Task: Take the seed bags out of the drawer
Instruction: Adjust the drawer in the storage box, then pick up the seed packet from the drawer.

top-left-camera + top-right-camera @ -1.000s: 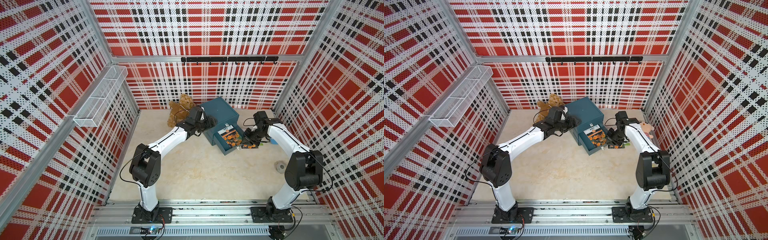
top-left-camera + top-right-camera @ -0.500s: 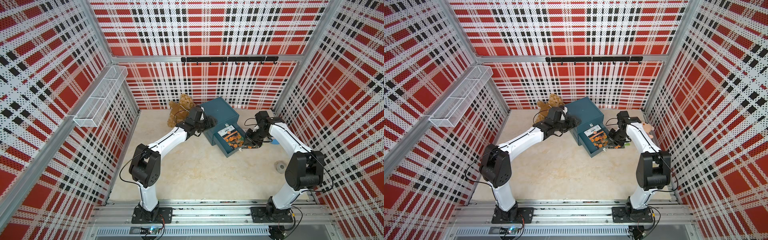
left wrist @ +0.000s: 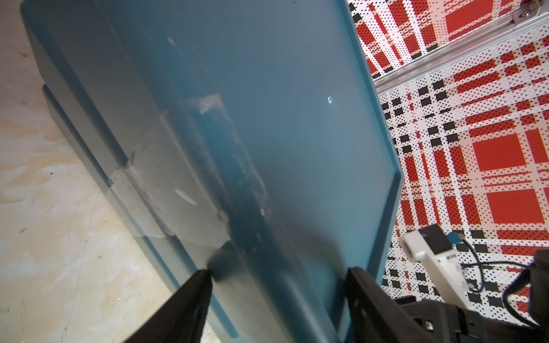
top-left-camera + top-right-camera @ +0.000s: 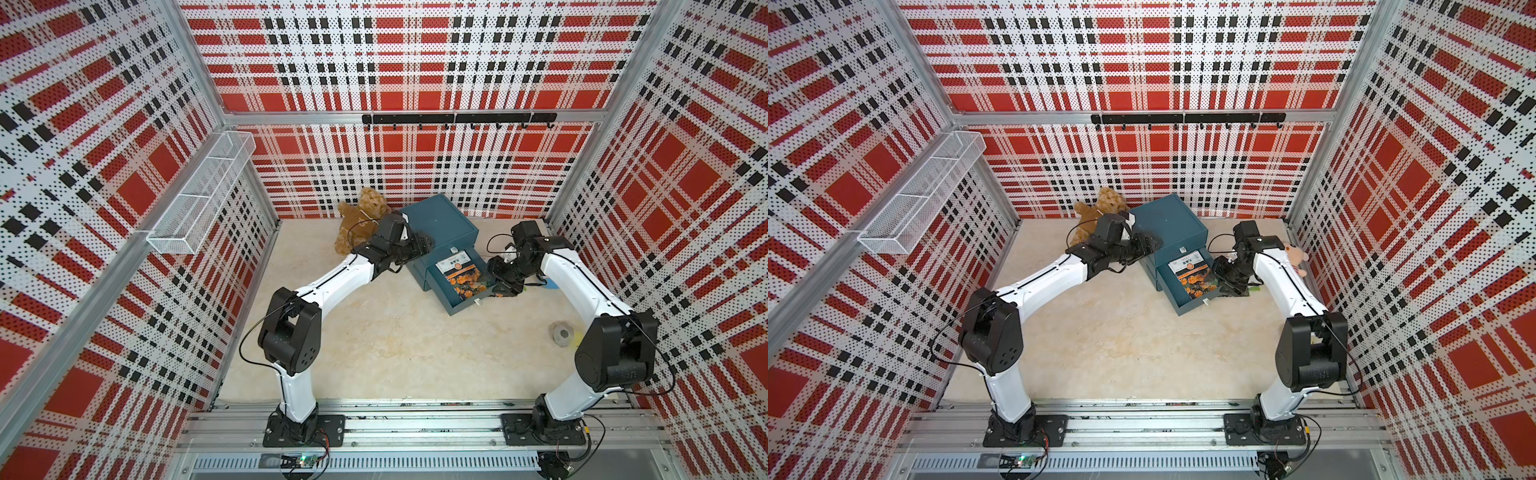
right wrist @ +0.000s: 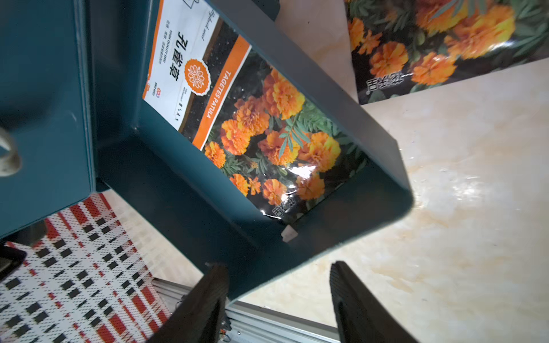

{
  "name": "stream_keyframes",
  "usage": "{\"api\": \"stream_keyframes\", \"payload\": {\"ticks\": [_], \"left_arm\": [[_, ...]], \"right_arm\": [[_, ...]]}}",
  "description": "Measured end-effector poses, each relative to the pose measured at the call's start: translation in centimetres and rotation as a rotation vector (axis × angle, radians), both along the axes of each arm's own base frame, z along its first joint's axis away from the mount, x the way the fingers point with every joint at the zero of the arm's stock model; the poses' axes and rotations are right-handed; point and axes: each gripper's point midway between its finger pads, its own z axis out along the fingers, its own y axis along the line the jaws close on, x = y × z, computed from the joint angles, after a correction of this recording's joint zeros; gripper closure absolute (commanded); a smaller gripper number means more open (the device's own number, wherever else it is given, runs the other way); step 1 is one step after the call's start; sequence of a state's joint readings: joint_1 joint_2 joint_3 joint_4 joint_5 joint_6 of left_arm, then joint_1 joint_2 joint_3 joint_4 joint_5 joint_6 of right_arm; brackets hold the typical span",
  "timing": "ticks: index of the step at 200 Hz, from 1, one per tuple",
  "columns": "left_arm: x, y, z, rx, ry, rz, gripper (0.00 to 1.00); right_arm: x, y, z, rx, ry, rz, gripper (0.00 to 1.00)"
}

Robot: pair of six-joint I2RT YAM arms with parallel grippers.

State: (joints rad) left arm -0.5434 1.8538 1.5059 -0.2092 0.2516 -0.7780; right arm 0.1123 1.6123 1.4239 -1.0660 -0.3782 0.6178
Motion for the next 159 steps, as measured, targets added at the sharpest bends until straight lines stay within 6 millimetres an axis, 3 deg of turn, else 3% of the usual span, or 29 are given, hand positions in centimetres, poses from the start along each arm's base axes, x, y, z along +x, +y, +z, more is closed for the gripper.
{"api": "stream_keyframes", "payload": {"ticks": [40,61,76,97,138,159], "left_arm": [[0.0,0.0,0.0,-0.001,0.001,-0.001,0.24],[0.0,0.1,0.0,-0.002,0.001,-0.001,0.24],[0.1,0.1,-0.1,-0.005,0.001,-0.001,0.24],[0.1,0.2,-0.1,-0.010,0.000,-0.003,0.25],[0.2,0.4,-0.1,-0.022,0.006,-0.011,0.24],[0.2,0.5,-0.1,-0.028,0.010,-0.016,0.24]], "right_arm": [[-0.2,-1.6,3.5,-0.187,-0.183,0.090,0.14],[0.2,1.3,6.5,-0.291,-0.353,0.232,0.11],[0.6,3.8,7.2,-0.340,-0.443,0.328,0.10],[1.4,5.8,5.8,-0.381,-0.484,0.405,0.10],[3.1,5.8,0.5,-0.469,-0.456,0.468,0.10],[3.8,5.9,-1.0,-0.498,-0.450,0.489,0.10]]}}
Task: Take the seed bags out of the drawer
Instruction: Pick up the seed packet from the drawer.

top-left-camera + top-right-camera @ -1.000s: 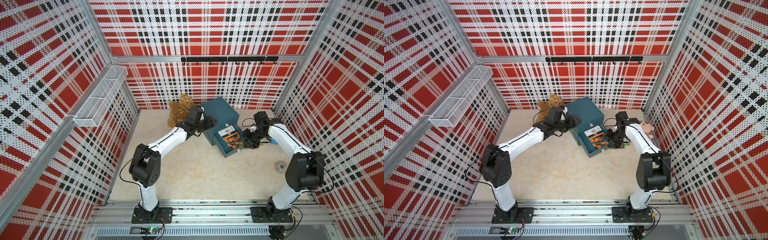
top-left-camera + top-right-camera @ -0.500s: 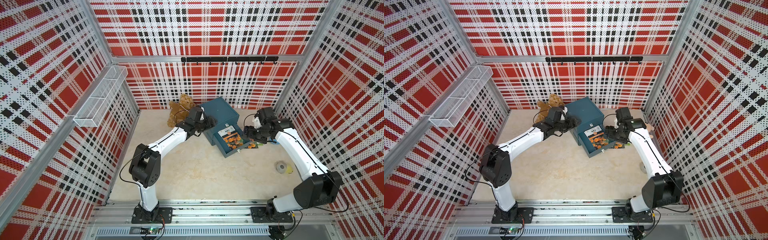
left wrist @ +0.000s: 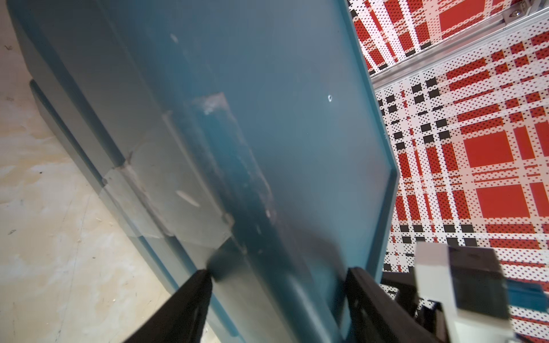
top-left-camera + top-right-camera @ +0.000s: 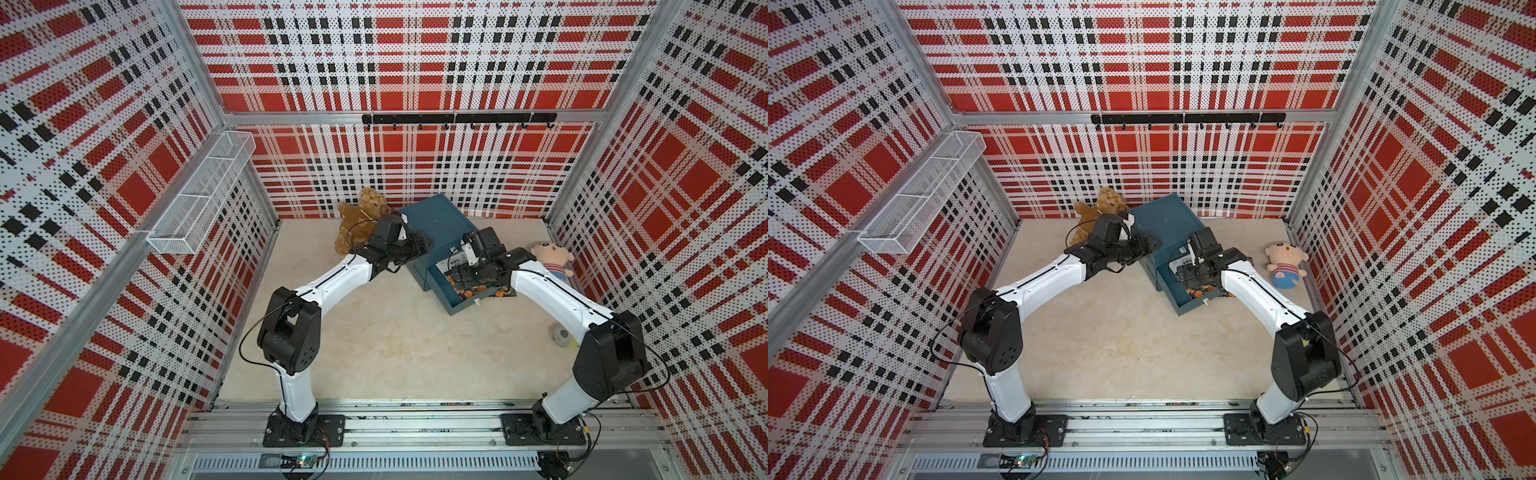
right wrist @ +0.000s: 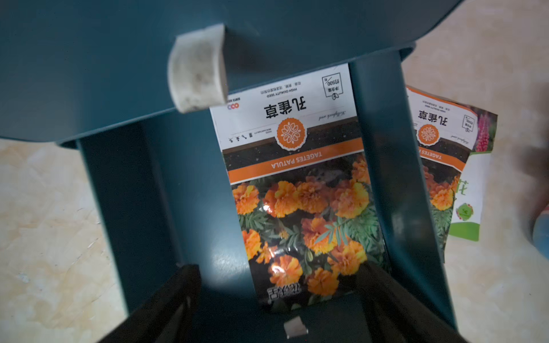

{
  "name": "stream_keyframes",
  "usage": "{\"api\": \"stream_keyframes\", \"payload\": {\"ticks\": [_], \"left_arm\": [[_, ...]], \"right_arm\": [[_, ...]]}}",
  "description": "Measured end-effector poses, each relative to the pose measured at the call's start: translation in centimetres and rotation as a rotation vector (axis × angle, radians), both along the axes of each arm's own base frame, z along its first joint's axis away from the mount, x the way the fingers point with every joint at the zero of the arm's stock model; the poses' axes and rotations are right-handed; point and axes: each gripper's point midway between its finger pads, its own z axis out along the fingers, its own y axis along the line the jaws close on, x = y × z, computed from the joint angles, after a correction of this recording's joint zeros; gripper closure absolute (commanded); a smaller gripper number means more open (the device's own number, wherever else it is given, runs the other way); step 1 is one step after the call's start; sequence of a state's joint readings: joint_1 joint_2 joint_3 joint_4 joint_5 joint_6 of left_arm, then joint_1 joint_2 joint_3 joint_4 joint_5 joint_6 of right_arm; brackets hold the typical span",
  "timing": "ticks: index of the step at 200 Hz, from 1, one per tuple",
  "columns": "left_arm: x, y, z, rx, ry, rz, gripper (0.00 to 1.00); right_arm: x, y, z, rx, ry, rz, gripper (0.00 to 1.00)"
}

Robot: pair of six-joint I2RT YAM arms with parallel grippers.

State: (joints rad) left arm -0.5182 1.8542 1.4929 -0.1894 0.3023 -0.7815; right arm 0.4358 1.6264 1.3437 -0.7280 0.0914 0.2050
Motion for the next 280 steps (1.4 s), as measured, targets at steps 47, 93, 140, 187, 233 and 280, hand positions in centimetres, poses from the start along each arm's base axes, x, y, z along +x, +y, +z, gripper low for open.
{"api": "stream_keyframes", "payload": {"ticks": [47,93,140,187,233,280], "left_arm": [[0.1,0.1,0.0,-0.011,0.009,-0.014,0.25],[0.2,0.1,-0.1,-0.014,0.011,-0.019,0.25],[0.5,0.3,-0.1,-0.013,0.011,-0.015,0.25],[0.5,0.4,-0.1,-0.013,0.011,-0.012,0.25],[0.5,0.4,-0.1,-0.013,0.011,-0.013,0.25],[0.5,0.4,-0.1,-0.012,0.013,-0.012,0.25]], "right_arm": [[1.4,0.3,-2.0,-0.034,0.001,0.013,0.12],[1.9,0.3,-3.8,-0.055,0.024,0.001,0.14],[2.7,0.6,-4.2,-0.044,0.008,-0.015,0.16],[3.0,1.1,-4.4,-0.029,-0.004,-0.032,0.25],[2.5,0.7,-6.0,-0.026,0.006,-0.077,0.40],[2.7,1.0,-5.6,0.017,-0.032,-0.102,0.22]]}}
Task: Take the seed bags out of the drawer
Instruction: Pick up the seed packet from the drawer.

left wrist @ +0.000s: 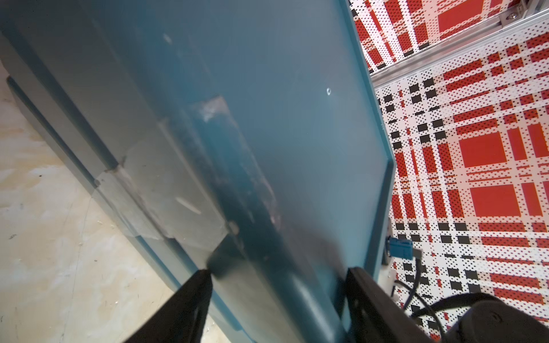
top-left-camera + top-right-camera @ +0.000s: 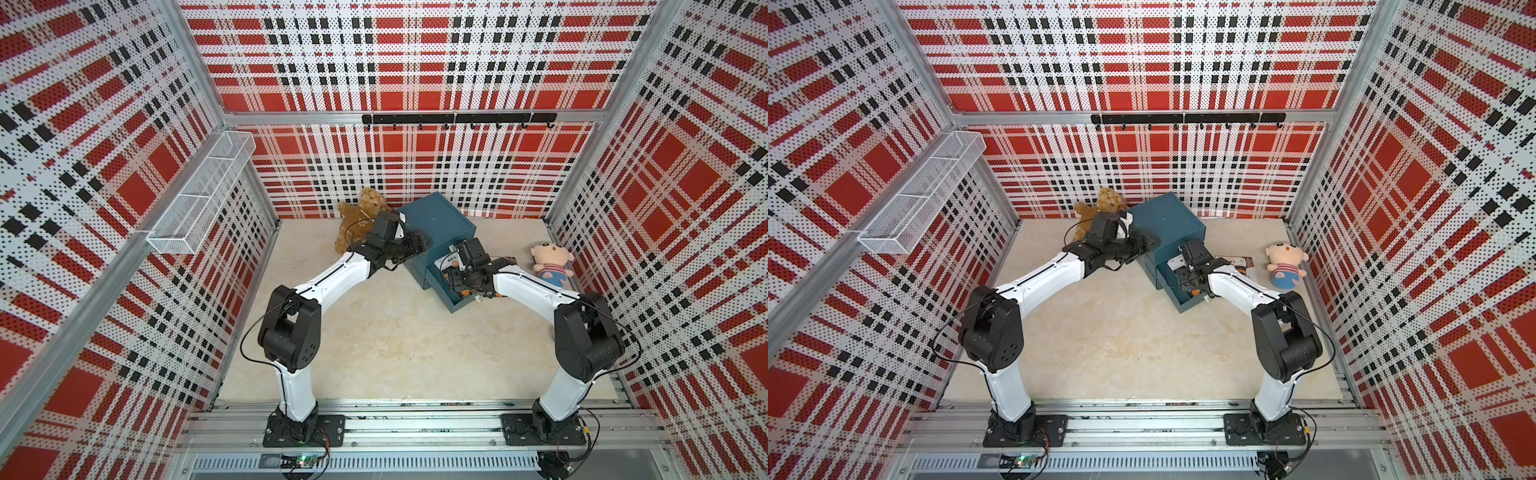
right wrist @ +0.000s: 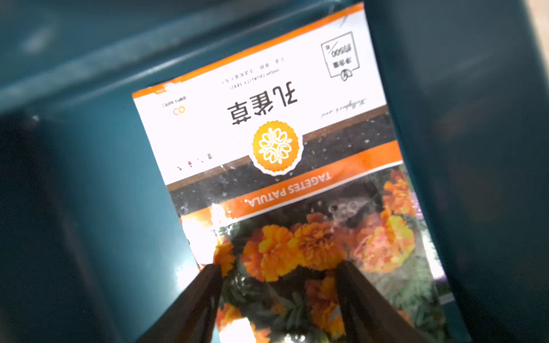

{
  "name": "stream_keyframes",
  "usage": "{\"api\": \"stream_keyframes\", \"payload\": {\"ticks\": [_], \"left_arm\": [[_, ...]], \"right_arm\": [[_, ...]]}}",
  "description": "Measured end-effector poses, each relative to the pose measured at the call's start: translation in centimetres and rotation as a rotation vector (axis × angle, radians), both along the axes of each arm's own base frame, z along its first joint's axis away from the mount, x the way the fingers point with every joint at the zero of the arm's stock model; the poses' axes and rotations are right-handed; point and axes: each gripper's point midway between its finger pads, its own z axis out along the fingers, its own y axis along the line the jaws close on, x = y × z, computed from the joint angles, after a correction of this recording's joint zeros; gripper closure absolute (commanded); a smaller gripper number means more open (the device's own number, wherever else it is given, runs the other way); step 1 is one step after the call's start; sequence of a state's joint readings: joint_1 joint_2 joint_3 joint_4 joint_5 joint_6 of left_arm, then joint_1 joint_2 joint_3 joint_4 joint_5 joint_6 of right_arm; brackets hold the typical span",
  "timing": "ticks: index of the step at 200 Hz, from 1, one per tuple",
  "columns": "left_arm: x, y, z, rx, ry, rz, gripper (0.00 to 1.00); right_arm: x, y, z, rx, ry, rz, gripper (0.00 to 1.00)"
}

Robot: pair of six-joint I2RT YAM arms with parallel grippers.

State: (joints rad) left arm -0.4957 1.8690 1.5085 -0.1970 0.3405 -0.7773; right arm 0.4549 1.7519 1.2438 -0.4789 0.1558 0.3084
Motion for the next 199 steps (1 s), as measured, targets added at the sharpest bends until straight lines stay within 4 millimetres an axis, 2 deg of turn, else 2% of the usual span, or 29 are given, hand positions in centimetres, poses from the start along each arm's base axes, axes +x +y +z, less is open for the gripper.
{"api": "stream_keyframes", "payload": {"ticks": [22,62,94,142,158,170,199], "left_arm": [[0.0,0.0,0.0,0.000,0.000,0.000,0.25],[0.0,0.0,0.0,0.000,0.000,0.000,0.25],[0.0,0.0,0.0,0.000,0.000,0.000,0.25],[0.0,0.0,0.0,0.001,0.000,0.000,0.25],[0.0,0.0,0.0,0.001,0.001,0.000,0.25],[0.0,0.0,0.0,0.001,0.001,0.000,0.25],[0.0,0.0,0.0,0.002,0.000,0.001,0.25]], "right_arm": [[0.1,0.1,0.1,0.010,-0.003,-0.007,0.17],[0.1,0.5,0.2,0.037,-0.001,-0.012,0.16],[0.3,0.7,-0.6,0.049,0.017,-0.025,0.30],[0.6,0.8,-0.5,0.068,0.012,-0.053,0.51],[0.7,0.9,-0.4,0.072,0.010,-0.057,0.54],[0.8,0.9,-0.4,0.075,0.010,-0.060,0.51],[0.7,1.2,-0.3,0.099,0.014,-0.063,0.30]]}}
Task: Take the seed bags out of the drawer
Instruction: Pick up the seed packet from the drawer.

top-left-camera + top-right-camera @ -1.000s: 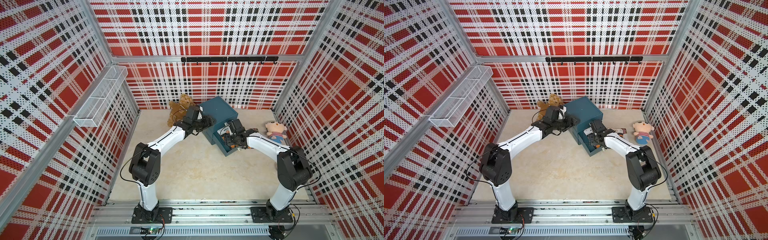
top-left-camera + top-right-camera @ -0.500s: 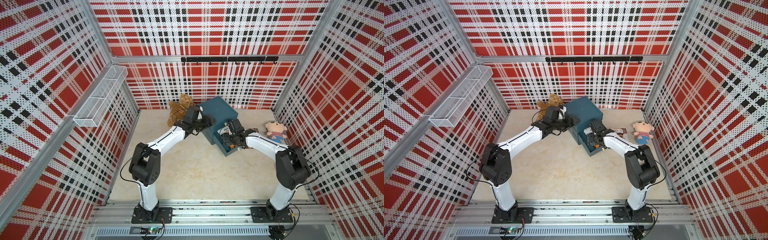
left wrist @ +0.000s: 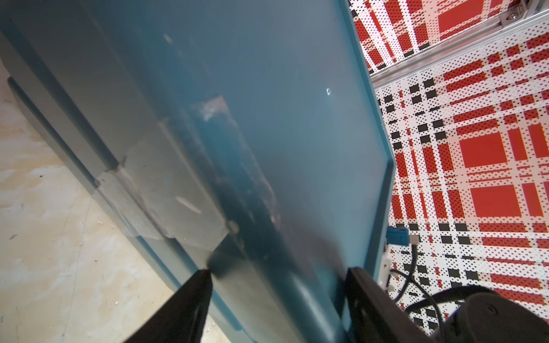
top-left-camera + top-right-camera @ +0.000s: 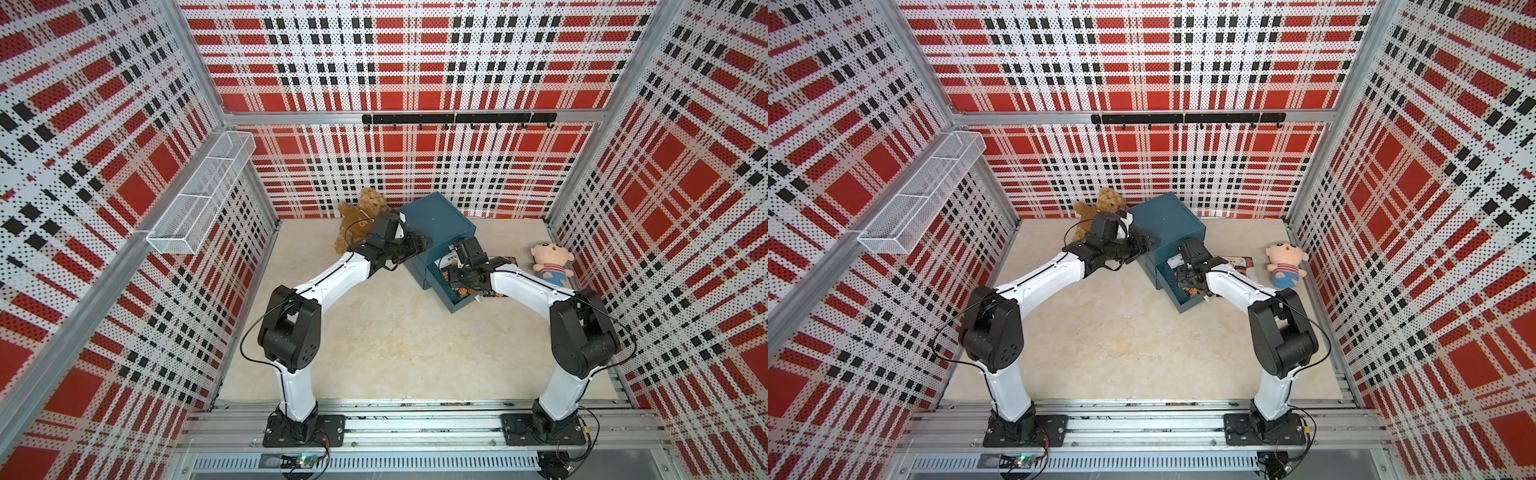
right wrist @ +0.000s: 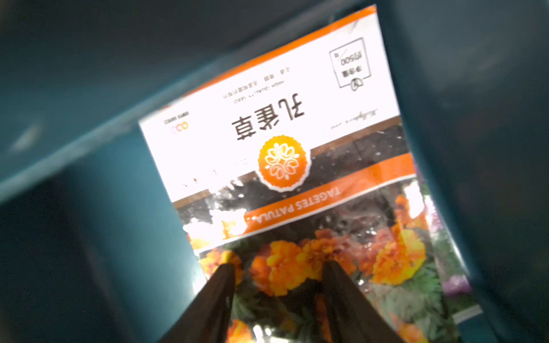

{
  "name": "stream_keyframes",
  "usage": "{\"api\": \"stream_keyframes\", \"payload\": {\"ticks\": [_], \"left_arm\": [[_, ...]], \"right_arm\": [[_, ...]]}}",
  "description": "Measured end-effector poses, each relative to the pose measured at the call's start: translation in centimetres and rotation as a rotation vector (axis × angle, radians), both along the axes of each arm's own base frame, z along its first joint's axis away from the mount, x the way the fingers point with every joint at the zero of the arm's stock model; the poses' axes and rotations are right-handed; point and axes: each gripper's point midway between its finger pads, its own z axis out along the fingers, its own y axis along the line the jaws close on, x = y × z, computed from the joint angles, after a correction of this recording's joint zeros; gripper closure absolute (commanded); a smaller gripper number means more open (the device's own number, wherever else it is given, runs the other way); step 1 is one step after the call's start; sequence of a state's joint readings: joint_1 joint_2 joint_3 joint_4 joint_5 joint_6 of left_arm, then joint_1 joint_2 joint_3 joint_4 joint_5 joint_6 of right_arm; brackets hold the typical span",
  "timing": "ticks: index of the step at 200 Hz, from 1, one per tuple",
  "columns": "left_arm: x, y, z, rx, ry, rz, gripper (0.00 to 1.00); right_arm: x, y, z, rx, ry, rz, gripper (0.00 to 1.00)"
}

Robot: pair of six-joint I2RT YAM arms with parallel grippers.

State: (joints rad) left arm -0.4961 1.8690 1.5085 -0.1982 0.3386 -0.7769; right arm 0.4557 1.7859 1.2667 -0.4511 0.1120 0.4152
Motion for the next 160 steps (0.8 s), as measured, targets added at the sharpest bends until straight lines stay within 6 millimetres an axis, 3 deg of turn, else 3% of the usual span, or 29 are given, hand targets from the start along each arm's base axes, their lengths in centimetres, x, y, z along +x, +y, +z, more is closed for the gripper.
{"api": "stream_keyframes", "payload": {"ticks": [29,122,144,160], "left_arm": [[0.0,0.0,0.0,0.001,0.000,0.001,0.25],[0.0,0.0,0.1,0.002,0.001,0.001,0.25],[0.0,0.0,0.0,0.002,0.003,0.001,0.25],[0.0,0.0,0.0,0.004,0.005,0.002,0.25]], "right_arm": [[-0.1,0.4,0.5,0.025,-0.004,0.010,0.20],[-0.3,0.1,-0.1,-0.006,0.025,0.018,0.18],[-0.2,-0.2,-0.5,-0.028,0.024,0.013,0.19],[0.2,-0.3,-0.5,-0.042,0.016,0.010,0.28]]}}
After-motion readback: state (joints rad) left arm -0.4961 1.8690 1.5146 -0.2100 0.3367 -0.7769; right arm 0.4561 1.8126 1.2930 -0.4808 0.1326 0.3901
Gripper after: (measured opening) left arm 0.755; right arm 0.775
